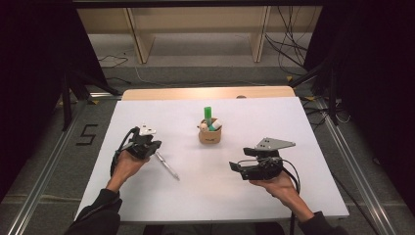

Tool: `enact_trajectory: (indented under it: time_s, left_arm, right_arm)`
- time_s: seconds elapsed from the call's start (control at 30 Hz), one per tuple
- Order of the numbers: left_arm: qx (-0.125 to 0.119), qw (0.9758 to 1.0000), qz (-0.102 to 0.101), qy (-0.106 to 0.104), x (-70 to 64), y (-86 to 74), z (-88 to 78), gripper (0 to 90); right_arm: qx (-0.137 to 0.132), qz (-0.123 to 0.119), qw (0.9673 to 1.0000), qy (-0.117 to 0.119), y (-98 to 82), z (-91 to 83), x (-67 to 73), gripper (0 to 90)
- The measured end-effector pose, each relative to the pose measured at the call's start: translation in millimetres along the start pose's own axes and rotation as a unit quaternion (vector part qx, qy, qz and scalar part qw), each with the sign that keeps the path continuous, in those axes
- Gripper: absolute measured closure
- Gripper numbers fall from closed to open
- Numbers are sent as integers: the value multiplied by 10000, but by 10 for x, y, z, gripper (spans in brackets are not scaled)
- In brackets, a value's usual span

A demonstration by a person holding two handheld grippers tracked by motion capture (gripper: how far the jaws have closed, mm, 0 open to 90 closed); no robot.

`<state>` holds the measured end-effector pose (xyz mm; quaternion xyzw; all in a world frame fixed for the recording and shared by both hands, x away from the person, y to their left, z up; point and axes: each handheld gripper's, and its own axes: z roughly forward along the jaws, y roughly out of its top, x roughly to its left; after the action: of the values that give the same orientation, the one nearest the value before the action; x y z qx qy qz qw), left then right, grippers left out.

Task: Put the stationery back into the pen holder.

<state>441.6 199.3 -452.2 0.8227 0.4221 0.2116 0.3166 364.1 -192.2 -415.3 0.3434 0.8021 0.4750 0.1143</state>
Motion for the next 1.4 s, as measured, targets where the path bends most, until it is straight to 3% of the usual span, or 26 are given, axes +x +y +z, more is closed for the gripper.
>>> enact_trajectory:
  time_s: [0.53, 0.93, 1.4]
  left_arm:
    - [432, 9990, -125, 3, 127, -73, 218, 893]
    - [702, 9975, -43, -54, 128, -78, 319, 893]
    - [926, 9956, 146, -77, 75, -57, 306, 893]
  right_arm:
    - [-11, 48, 9999, 118, -107, -66, 54, 226]
    - [42, 50, 9999, 152, -130, -59, 60, 229]
    - [56, 33, 9998, 176, -140, -57, 65, 233]
